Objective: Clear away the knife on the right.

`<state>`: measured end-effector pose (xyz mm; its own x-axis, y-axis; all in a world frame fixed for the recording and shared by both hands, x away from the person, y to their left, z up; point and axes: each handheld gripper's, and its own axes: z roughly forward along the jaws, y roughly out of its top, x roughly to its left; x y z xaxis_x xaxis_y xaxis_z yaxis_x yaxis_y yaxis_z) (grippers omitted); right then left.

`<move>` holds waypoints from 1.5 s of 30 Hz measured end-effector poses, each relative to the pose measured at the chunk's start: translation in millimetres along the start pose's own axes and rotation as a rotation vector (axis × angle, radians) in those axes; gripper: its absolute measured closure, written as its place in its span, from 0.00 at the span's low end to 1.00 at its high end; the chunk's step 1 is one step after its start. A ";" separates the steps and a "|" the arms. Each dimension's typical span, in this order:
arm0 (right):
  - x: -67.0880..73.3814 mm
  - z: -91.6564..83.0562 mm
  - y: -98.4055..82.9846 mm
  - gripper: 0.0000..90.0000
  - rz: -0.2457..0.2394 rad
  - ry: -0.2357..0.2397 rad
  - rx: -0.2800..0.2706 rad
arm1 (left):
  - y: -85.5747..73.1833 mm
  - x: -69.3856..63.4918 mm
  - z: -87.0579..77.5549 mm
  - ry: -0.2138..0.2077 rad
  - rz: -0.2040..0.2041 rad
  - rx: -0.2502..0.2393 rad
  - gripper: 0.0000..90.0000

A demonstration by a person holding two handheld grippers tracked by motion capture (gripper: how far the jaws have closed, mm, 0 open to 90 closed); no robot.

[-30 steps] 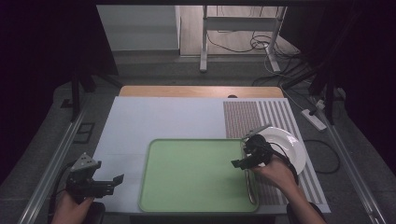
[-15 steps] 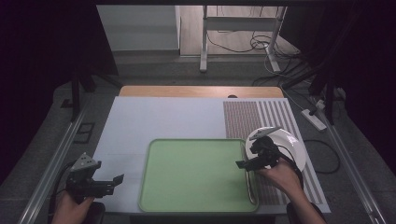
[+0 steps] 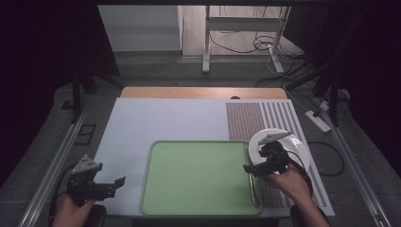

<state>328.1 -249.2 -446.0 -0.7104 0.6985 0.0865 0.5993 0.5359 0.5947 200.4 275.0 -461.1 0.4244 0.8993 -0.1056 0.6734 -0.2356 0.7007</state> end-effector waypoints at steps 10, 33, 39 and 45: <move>1.3 -4.0 -8.6 0.04 0.002 -0.033 -0.012 | 0.0 -0.3 0.0 0.001 0.001 0.000 0.03; -1.8 -15.9 -27.3 0.00 0.030 -0.072 -0.038 | 0.1 -0.7 0.2 0.004 0.003 0.002 0.03; -1.4 -21.7 -32.7 0.00 0.037 -0.078 -0.059 | 0.1 -0.9 0.3 0.006 0.005 0.003 0.03; 0.3 -29.6 -39.4 0.00 0.047 -0.092 -0.082 | 0.0 -0.8 0.2 0.006 0.003 0.003 0.03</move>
<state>293.3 -284.2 -445.8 -0.6432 0.7644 0.0444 0.5964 0.4638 0.6551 200.1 274.2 -461.1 0.4228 0.9008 -0.0988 0.6737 -0.2395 0.6992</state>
